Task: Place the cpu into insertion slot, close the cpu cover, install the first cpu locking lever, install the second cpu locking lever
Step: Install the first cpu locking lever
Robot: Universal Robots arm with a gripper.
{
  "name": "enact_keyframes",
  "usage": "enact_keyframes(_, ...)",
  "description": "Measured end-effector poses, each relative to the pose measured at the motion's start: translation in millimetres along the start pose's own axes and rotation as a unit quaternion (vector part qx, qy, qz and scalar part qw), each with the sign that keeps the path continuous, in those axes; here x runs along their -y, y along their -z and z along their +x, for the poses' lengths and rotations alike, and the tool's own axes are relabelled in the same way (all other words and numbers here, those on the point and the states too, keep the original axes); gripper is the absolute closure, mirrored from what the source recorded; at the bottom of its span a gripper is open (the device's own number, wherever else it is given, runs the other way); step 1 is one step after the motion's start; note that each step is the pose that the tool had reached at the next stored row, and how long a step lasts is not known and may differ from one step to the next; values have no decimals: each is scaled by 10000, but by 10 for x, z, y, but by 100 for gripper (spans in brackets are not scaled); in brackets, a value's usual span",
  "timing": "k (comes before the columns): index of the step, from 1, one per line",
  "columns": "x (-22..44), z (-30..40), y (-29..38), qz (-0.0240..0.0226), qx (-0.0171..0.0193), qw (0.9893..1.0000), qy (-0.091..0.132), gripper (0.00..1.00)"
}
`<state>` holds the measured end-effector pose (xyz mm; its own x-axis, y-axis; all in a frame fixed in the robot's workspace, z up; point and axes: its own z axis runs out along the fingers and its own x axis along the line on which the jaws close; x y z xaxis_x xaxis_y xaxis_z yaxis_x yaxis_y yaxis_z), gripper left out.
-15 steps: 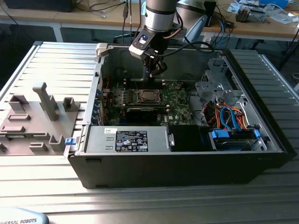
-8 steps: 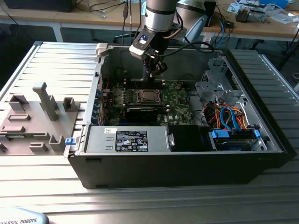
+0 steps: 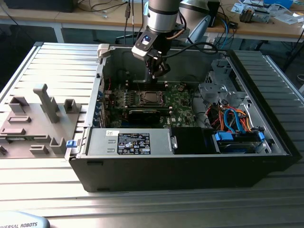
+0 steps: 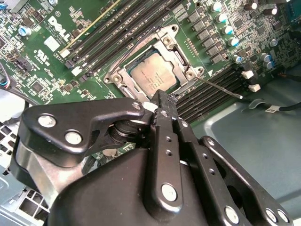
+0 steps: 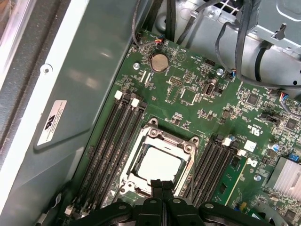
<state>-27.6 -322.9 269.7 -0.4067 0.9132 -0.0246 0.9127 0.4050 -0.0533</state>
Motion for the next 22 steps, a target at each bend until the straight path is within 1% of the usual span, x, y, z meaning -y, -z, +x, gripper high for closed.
enact_keyframes(22,0,0,0,-4,9,9999,158,89)
